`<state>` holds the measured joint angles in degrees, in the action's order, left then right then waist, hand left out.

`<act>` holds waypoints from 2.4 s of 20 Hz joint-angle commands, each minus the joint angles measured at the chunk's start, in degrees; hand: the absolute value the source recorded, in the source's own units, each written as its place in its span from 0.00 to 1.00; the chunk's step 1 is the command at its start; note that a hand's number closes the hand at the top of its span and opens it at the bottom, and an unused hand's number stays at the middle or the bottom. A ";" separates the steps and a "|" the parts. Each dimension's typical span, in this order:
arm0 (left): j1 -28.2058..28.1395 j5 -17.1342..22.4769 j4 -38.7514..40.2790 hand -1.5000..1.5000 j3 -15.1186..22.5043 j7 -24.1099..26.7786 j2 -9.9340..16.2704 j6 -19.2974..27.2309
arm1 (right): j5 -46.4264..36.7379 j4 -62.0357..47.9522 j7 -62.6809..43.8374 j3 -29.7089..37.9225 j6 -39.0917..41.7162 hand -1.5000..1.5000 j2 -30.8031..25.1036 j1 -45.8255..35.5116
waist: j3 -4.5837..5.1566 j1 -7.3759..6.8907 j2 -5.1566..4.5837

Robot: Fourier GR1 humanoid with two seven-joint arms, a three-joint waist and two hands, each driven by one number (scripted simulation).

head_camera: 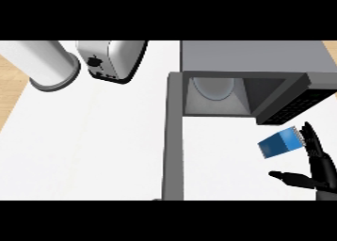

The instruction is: Pick up the milk, place it into the microwave and close the microwave

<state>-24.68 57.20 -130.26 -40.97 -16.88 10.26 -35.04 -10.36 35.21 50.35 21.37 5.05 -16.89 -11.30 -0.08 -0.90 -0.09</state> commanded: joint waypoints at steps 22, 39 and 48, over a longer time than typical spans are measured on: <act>0.19 6.80 1.35 0.00 -3.57 -4.04 1.29 -1.84 | 0.56 -21.09 14.21 0.88 5.72 1.00 0.77 -13.47 | -0.15 -0.95 -0.31; 1.62 5.22 0.51 0.00 -2.72 -6.03 -1.10 -1.22 | -1.37 -16.08 9.91 -3.07 -9.59 1.00 13.92 -18.99 | 0.02 -0.03 -0.11; -1.36 7.11 1.70 0.00 -3.89 -7.79 -0.74 -3.80 | 0.22 -15.79 1.11 -2.10 -10.37 1.00 10.14 -26.95 | 0.03 -0.62 -0.07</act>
<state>-24.76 63.38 -128.54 -44.66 -23.66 9.25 -38.37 -8.77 18.34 54.41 20.40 -4.74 -3.62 -32.40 -0.76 -0.62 -0.89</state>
